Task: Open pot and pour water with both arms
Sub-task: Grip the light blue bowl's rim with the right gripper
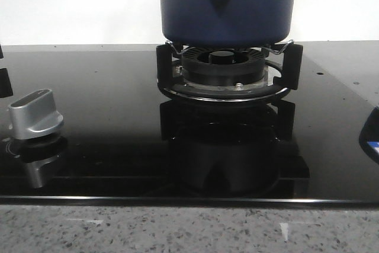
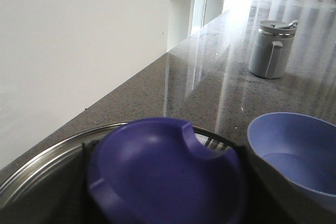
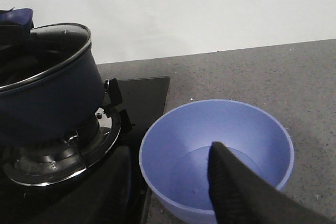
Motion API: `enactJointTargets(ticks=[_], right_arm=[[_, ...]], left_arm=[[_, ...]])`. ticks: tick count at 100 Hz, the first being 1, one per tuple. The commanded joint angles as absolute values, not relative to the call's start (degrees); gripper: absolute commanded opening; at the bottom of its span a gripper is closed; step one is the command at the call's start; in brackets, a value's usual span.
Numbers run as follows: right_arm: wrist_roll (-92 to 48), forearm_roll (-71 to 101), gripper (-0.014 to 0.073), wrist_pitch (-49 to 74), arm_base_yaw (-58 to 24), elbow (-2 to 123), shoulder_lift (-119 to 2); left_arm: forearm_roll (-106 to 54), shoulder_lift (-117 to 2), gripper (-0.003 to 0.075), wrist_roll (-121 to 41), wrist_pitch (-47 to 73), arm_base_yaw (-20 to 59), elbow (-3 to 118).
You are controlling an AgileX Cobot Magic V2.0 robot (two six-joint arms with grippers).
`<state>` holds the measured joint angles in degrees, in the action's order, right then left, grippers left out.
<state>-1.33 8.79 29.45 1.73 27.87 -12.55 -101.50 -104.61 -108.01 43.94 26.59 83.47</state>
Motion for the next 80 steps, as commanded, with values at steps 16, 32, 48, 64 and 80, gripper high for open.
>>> enactJointTargets(ticks=[16,32,48,64,80], right_arm=[[-1.9,8.64,0.0311,25.25,1.89,29.78,-13.78],[-1.9,8.64,0.0311,25.25,1.89,29.78,-13.78],[-1.9,8.64,0.0311,25.25,1.89,29.78,-13.78],[-1.9,8.64,0.0311,25.25,1.89,29.78,-13.78],[-1.9,8.64,0.0311,25.25,1.89,29.78,-13.78]], left_arm=[[-106.39,-98.0,0.0139,-103.03,47.06,24.48,87.65],[-102.99,-95.37,0.0248,-100.32,48.82,22.49,87.65],[-96.78,-92.95,0.0311,-93.74,52.53,19.7,87.65],[-92.97,-89.41,0.0311,-91.87,53.37,17.09,85.51],[-92.9,-84.19,0.0311,-91.87,53.37,14.05,79.29]])
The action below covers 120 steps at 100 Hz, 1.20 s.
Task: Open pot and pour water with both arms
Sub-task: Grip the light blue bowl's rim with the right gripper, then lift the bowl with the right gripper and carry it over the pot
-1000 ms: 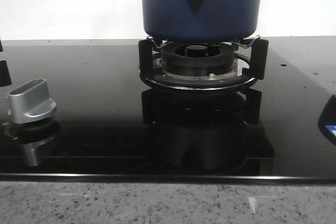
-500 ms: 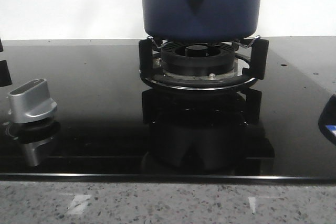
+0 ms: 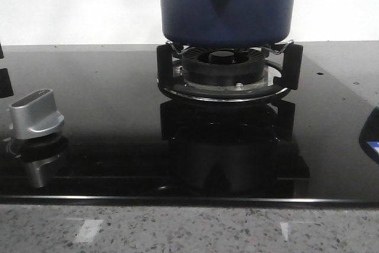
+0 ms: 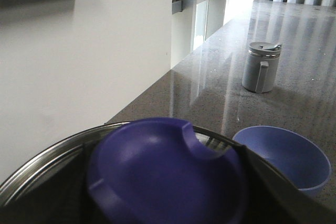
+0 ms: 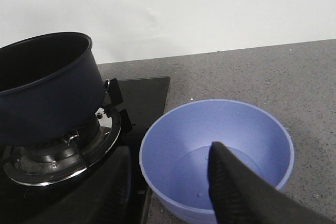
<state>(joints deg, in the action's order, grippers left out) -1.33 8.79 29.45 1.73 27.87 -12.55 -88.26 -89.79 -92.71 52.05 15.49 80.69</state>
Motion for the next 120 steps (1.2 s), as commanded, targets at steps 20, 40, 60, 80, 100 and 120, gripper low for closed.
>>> enactJointTargets(ticks=[20,40,60,80,100,120], right_arm=[[-1.9,9.62,0.0311,29.47,1.89,29.78,-13.78],[-1.9,13.49,0.0311,34.42,1.89,32.48,-14.19],[-1.58,13.06,0.0311,45.27,1.89,44.31,-23.27],[5.88,6.92,0.0311,56.32,1.89,57.88,-40.79],[5.88,4.7,0.0311,58.21,5.27,66.35,-54.72],[8.76,1.96,0.0311,58.3,10.0,67.18,-64.48]], left_arm=[[-92.9,-75.73,0.0311,-93.22,53.22,10.78,68.04],[-93.51,-67.77,0.0311,-95.81,50.61,9.66,57.67],[-96.34,-63.5,0.0311,-98.61,50.22,9.66,52.56],[-96.85,-62.87,0.0309,-98.96,50.22,9.66,52.32],[-96.85,-62.87,0.0309,-99.89,50.22,9.66,52.32],[-97.13,-62.87,0.0309,-103.08,50.22,9.66,52.32]])
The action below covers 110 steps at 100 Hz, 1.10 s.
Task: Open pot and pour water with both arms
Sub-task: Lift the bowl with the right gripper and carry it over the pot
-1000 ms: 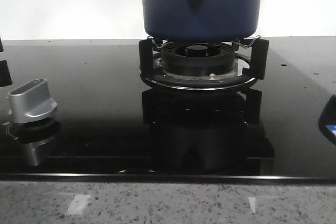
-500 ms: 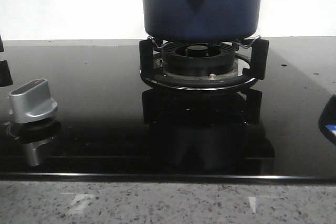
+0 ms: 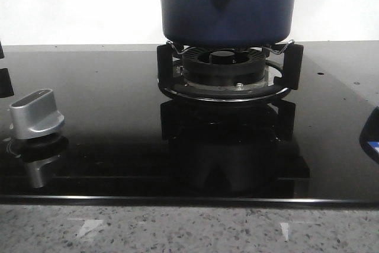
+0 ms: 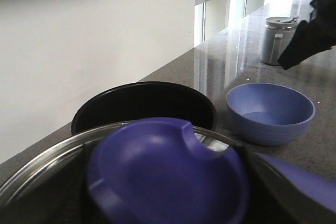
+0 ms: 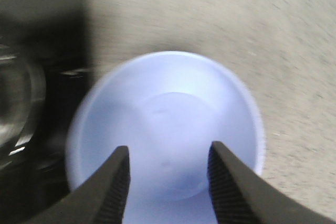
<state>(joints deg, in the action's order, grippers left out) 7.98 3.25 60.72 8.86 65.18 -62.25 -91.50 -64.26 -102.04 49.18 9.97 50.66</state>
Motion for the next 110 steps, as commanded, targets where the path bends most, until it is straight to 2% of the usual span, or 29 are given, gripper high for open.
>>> enactJointTargets(ticks=[1,24,61,110], right_arm=[[8.76,1.84,0.0311,58.3,10.0,67.18,-64.66],[11.41,-8.43,0.0311,62.35,10.01,67.08,-66.64],[11.41,-10.08,0.0311,64.48,10.01,66.97,-65.99],[12.1,-4.74,0.0311,54.42,10.01,53.65,-66.11]], left_arm=[[-97.13,-62.87,0.0309,-103.08,50.22,9.66,52.32],[-97.47,-62.87,0.0309,-103.08,50.22,9.66,52.32],[-98.32,-62.87,0.0309,-103.08,50.22,9.77,52.32],[-98.36,-62.87,0.0309,-103.08,50.22,9.77,52.32]])
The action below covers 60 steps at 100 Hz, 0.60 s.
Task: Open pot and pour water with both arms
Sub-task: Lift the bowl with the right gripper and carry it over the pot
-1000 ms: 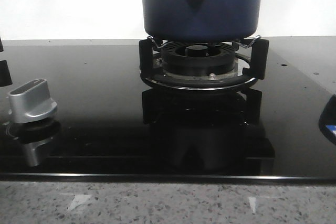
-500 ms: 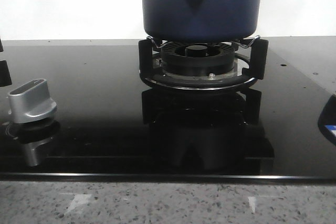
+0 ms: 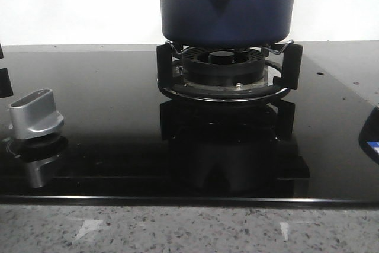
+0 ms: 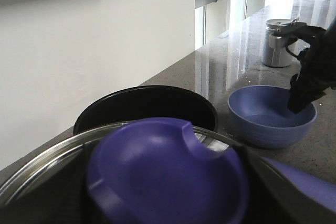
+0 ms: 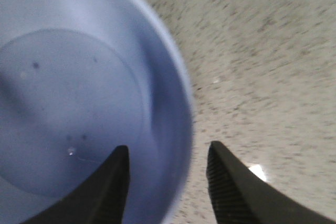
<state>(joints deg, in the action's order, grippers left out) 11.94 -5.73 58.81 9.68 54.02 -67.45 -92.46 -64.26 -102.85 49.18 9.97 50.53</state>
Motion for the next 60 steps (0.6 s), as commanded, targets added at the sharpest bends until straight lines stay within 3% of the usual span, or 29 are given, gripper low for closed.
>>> enactJointTargets(ticks=[1,27,39,54,60], right_arm=[[12.1,-4.6,0.0311,54.28,10.01,53.5,-66.11],[12.1,-2.19,0.0269,51.16,10.01,50.0,-66.11],[12.1,-1.11,0.0158,49.59,10.01,48.41,-66.11],[12.1,-0.79,-0.0069,48.89,10.01,47.75,-66.11],[12.1,-0.79,-0.0073,48.58,10.01,47.75,-66.11]], left_arm=[[-98.36,-62.87,0.0309,-103.08,50.22,9.77,52.32],[-98.36,-62.87,0.0309,-103.08,50.22,9.77,52.32],[-98.36,-62.87,0.0309,-103.08,50.22,9.77,52.32],[-98.45,-62.87,0.0309,-103.08,50.22,9.77,52.32],[-98.45,-62.87,0.0309,-103.08,50.22,9.77,52.32]])
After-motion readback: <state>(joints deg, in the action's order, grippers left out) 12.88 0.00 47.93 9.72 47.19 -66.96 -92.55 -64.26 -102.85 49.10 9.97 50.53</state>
